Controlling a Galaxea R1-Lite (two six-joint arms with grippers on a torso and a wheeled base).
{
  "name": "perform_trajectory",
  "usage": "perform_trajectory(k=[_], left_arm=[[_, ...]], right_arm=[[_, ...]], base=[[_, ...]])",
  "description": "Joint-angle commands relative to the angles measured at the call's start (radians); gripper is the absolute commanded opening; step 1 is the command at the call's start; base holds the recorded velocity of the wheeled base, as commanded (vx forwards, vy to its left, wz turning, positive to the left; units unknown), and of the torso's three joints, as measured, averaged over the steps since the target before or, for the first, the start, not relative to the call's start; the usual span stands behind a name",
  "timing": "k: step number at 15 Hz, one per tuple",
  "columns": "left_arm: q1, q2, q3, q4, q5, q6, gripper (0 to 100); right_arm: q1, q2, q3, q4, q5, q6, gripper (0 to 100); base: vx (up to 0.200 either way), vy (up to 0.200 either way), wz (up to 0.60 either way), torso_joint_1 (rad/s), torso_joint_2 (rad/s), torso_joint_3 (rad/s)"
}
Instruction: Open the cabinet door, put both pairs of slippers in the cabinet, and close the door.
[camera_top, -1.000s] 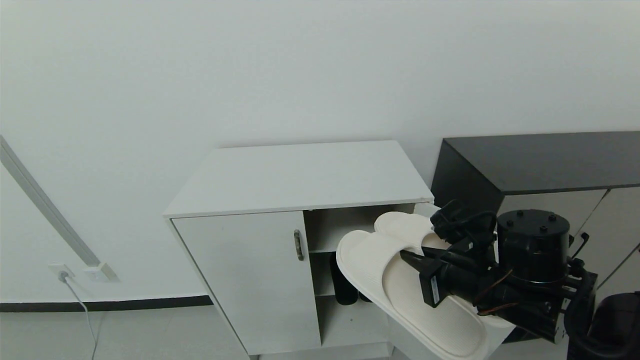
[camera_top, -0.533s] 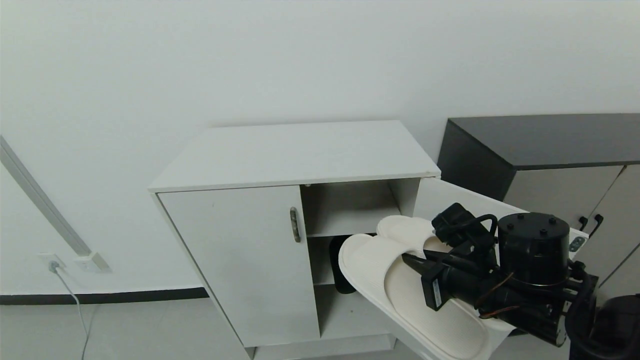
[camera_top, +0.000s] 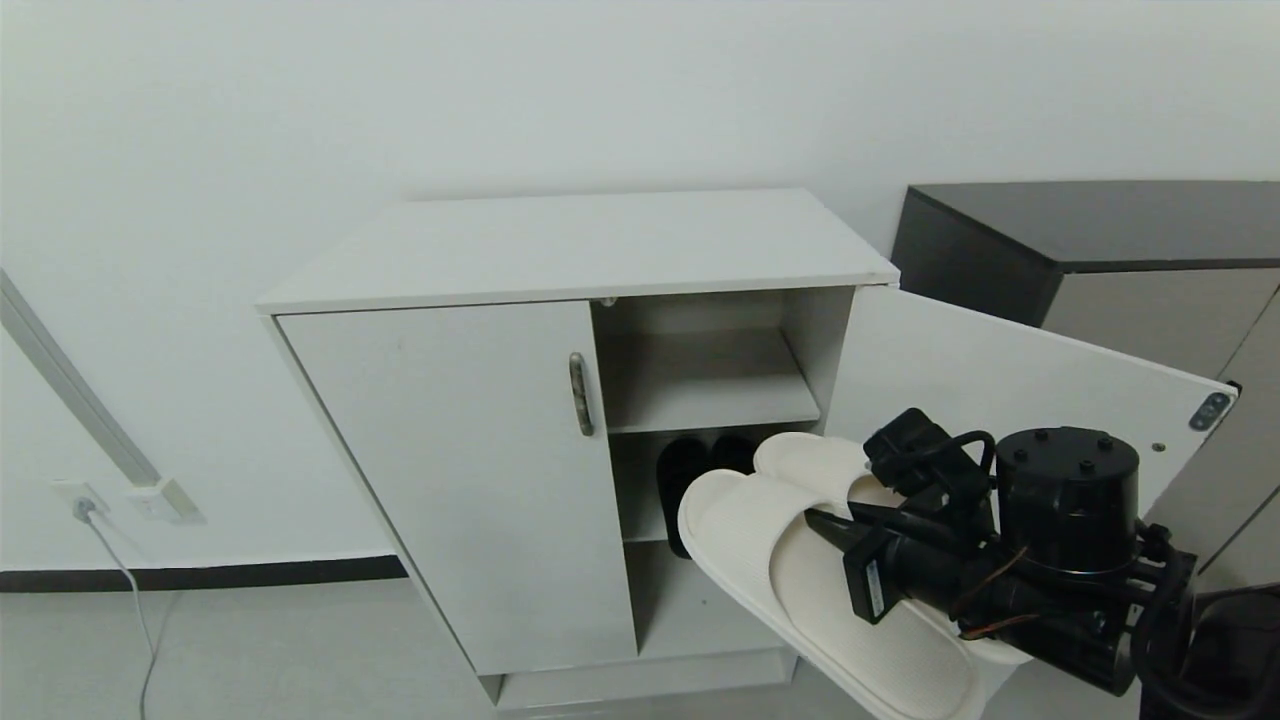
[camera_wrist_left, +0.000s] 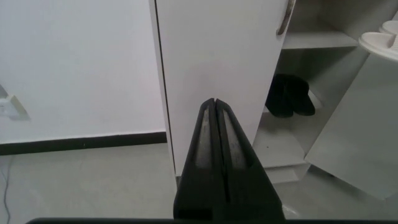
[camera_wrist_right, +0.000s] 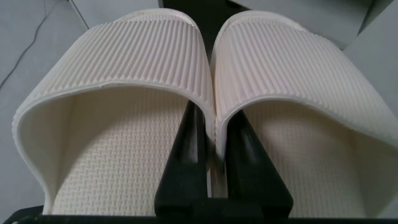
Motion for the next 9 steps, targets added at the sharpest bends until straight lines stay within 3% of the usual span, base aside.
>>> perform_trajectory(k=[1, 9], left_arm=[[0.000, 0.001, 0.000, -0.001, 0.000, 0.000, 0], [0.000, 0.001, 0.000, 0.001, 0.000, 0.000, 0]], right_arm=[[0.000, 0.002, 0.000, -0.002, 0.000, 0.000, 0], [0.004, 0.014, 0.003, -0.002, 0.001, 0.000, 0]], base=[[0.000, 0.000, 0.00, -0.144, 0.47, 0.320], [0.000, 0.000, 0.00, -0.107, 0.46, 0.351]])
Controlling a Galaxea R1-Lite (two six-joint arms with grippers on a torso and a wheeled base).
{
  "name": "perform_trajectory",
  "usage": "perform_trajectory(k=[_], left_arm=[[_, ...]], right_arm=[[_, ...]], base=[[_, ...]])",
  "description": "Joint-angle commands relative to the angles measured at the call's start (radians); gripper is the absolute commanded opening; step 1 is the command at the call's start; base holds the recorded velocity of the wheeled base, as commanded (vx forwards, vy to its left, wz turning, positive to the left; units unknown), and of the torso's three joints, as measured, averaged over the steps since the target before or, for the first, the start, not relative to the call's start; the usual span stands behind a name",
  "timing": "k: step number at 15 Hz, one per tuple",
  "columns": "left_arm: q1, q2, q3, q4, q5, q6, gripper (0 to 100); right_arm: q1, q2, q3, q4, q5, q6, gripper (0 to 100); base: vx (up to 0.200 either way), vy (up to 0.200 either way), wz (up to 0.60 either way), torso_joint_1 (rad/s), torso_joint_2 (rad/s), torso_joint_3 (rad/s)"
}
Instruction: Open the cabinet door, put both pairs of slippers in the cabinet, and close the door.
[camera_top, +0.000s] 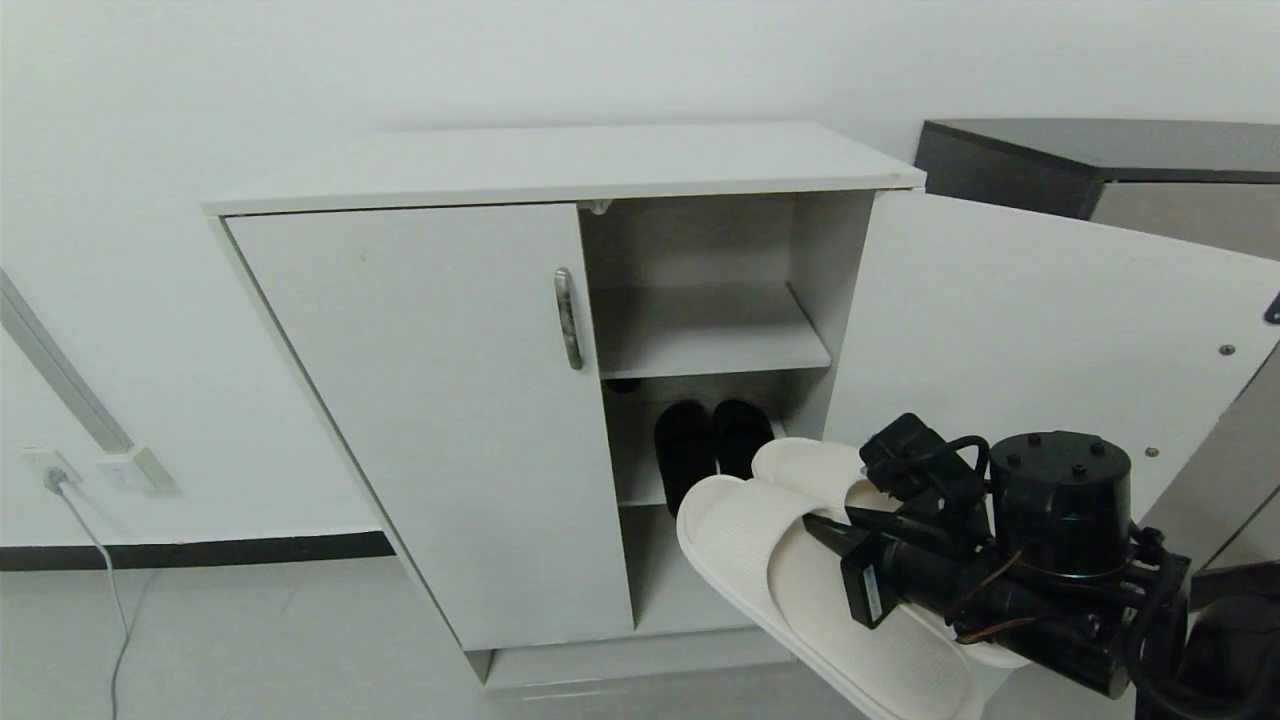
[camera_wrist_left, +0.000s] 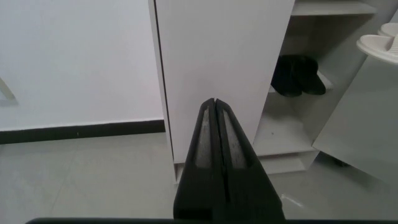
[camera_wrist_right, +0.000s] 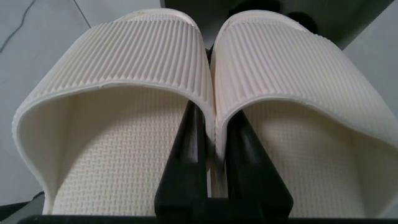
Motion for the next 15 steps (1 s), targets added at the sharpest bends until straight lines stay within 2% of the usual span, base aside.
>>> perform_trajectory(k=[1, 4, 6, 14, 15], left_arm=[[0.000, 0.001, 0.000, -0.001, 0.000, 0.000, 0], [0.000, 0.001, 0.000, 0.001, 0.000, 0.000, 0], [0.000, 0.001, 0.000, 0.001, -0.004, 0.014, 0], [0.000, 0.001, 0.000, 0.001, -0.004, 0.004, 0], [0.000, 0.001, 0.000, -0.001, -0.003, 0.003, 0]], right_arm=[[-0.001, 0.006, -0.001, 0.000, 0.001, 0.000, 0], [0.001, 0.023, -0.006, 0.000, 0.001, 0.000, 0], [0.014, 0.040, -0.001, 0.000, 0.002, 0.000, 0], [0.017, 0.069, 0.020, -0.118, 0.002, -0.002, 0], [0.017, 0.069, 0.023, -0.125, -0.001, -0.002, 0]], base=[[0.000, 0.000, 0.00, -0.041, 0.44, 0.388], [0.000, 0.000, 0.00, -0.017, 0.43, 0.413], [0.000, 0.000, 0.00, 0.005, 0.19, 0.185], [0.000, 0.000, 0.00, 0.000, 0.01, 0.009], [0.000, 0.200, 0.00, 0.002, 0.01, 0.002]])
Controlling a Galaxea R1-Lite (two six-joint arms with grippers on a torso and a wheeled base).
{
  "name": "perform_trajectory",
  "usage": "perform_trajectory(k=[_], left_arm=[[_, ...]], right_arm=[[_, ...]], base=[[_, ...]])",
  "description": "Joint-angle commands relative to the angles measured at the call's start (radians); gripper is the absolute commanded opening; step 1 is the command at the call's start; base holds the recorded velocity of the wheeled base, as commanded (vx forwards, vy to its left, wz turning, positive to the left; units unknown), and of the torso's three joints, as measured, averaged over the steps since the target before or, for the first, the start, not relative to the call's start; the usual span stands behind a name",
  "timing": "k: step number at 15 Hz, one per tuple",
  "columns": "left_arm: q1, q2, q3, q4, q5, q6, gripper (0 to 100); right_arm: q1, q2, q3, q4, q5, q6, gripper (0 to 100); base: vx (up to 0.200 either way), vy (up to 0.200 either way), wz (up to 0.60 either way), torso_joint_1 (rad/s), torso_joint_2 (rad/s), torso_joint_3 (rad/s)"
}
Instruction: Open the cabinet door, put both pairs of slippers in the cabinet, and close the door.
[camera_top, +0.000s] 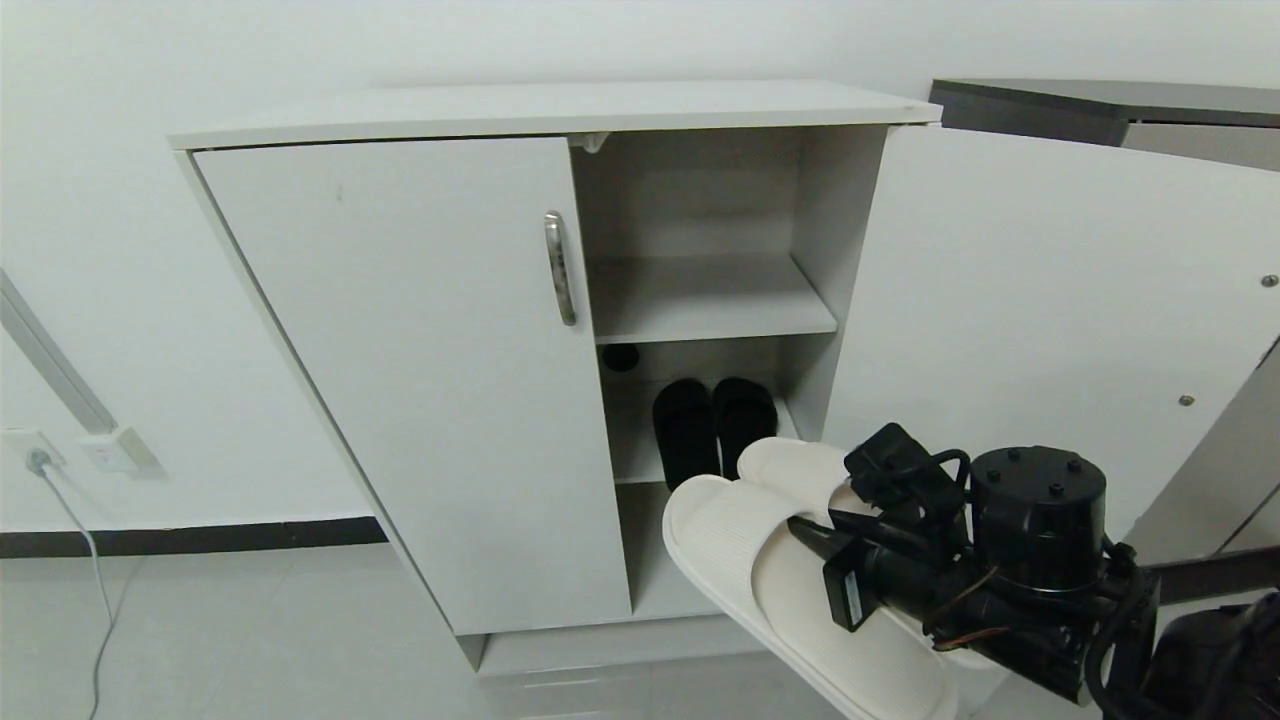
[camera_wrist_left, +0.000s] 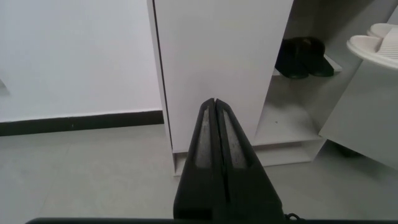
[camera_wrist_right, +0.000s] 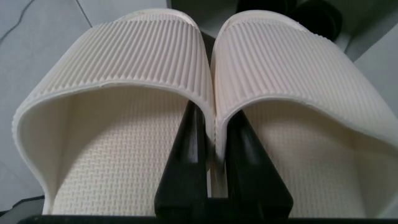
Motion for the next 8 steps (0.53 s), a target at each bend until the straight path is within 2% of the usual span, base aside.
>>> perform_trajectory(k=[1, 2, 4, 6, 7, 8], left_arm=[[0.000, 0.001, 0.000, 0.001, 0.000, -0.001, 0], [0.000, 0.001, 0.000, -0.001, 0.003, -0.001, 0], [0.000, 0.001, 0.000, 0.001, 0.004, -0.001, 0], [0.000, 0.001, 0.000, -0.001, 0.004, -0.001, 0], [0.000, 0.001, 0.000, 0.001, 0.004, -0.001, 0], [0.000, 0.001, 0.000, -0.001, 0.004, -0.001, 0]], right_arm=[[0.004, 0.003, 0.004, -0.001, -0.001, -0.003, 0], [0.019, 0.014, 0.013, -0.003, -0.006, -0.021, 0], [0.048, 0.046, 0.008, -0.023, -0.076, -0.053, 0], [0.071, 0.086, -0.016, -0.082, -0.104, -0.044, 0], [0.103, 0.097, -0.059, -0.066, -0.174, -0.013, 0], [0.137, 0.101, -0.120, 0.008, -0.292, 0.036, 0]], base=[[0.000, 0.200, 0.00, -0.007, 0.00, 0.007], [0.000, 0.200, 0.00, -0.007, 0.01, 0.002], [0.000, 0.000, 0.00, 0.000, 0.00, 0.000], [0.000, 0.000, 0.00, 0.000, 0.00, 0.000], [0.000, 0.000, 0.00, 0.000, 0.00, 0.000], [0.000, 0.000, 0.00, 0.000, 0.00, 0.000]])
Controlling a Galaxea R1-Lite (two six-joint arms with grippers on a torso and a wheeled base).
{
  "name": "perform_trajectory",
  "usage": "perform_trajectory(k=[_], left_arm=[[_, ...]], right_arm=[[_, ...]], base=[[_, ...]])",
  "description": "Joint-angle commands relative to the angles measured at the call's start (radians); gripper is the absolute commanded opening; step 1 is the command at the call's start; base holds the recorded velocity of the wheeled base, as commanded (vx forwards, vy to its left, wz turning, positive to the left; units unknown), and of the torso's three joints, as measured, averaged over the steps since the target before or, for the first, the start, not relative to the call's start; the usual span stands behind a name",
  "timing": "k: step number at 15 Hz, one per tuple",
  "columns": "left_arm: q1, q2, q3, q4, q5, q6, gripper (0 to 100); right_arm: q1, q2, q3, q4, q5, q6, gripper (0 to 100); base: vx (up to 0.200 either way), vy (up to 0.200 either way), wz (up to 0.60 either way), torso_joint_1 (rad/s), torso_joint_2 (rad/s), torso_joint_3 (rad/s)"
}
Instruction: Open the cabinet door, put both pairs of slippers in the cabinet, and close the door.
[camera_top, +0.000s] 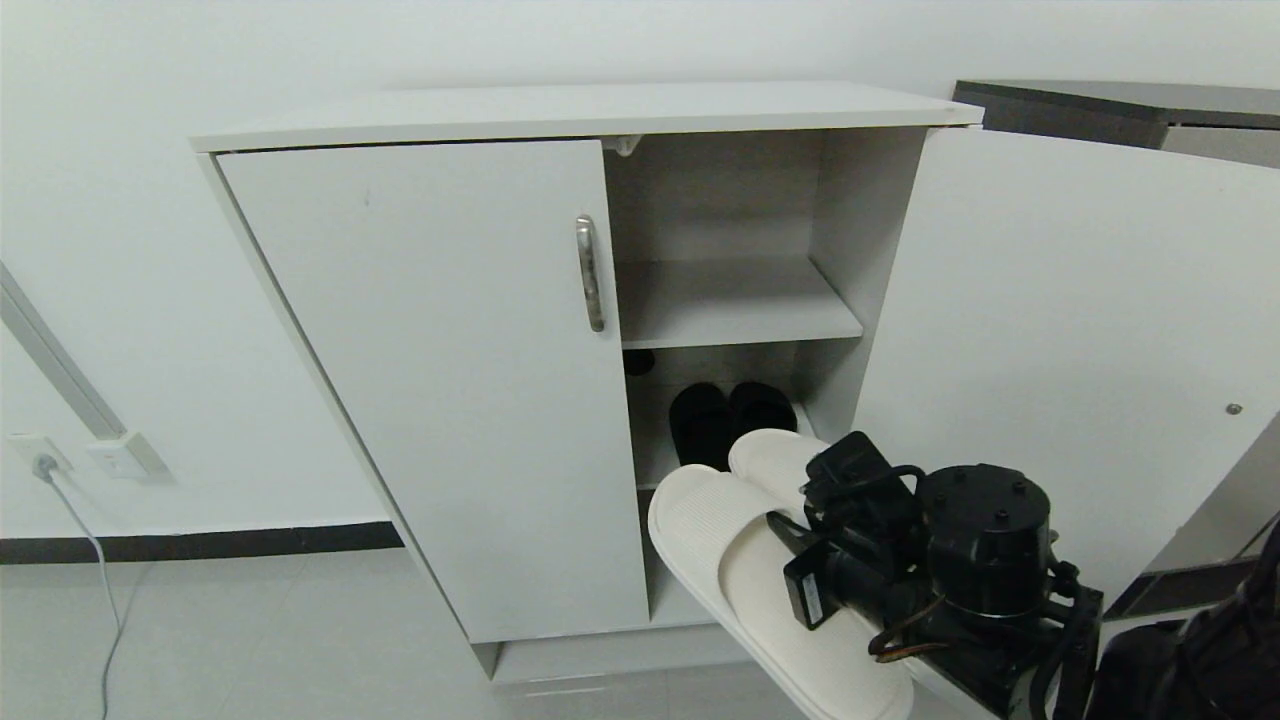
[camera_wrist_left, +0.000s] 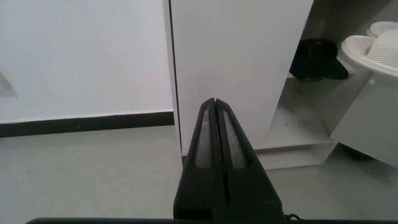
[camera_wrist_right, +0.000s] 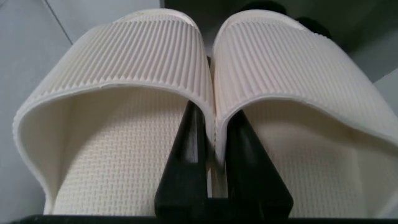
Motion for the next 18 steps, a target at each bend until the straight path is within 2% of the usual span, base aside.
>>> perform_trajectory(k=[1, 4, 8, 11, 13, 18], left_arm=[[0.000, 0.001, 0.000, 0.001, 0.000, 0.001, 0], [0.000, 0.001, 0.000, 0.001, 0.002, 0.004, 0], [0.000, 0.001, 0.000, 0.001, 0.002, 0.005, 0], [0.000, 0.001, 0.000, 0.001, 0.002, 0.004, 0], [0.000, 0.001, 0.000, 0.001, 0.000, 0.004, 0], [0.000, 0.001, 0.000, 0.000, 0.000, 0.007, 0]], right_arm=[[0.069, 0.028, -0.130, 0.152, -0.164, 0.096, 0], [0.099, 0.010, -0.329, 0.396, -0.322, 0.202, 0], [0.143, -0.045, -0.535, 0.667, -0.460, 0.274, 0], [0.178, -0.099, -0.621, 0.739, -0.489, 0.274, 0], [0.165, -0.093, -0.653, 0.749, -0.515, 0.251, 0], [0.148, -0.039, -0.655, 0.727, -0.532, 0.226, 0]], base=[[0.000, 0.000, 0.00, 0.000, 0.00, 0.000], [0.000, 0.000, 0.00, 0.000, 0.00, 0.000], [0.000, 0.000, 0.00, 0.000, 0.00, 0.000], [0.000, 0.000, 0.00, 0.000, 0.00, 0.000], [0.000, 0.000, 0.00, 0.000, 0.00, 0.000], [0.000, 0.000, 0.00, 0.000, 0.00, 0.000]])
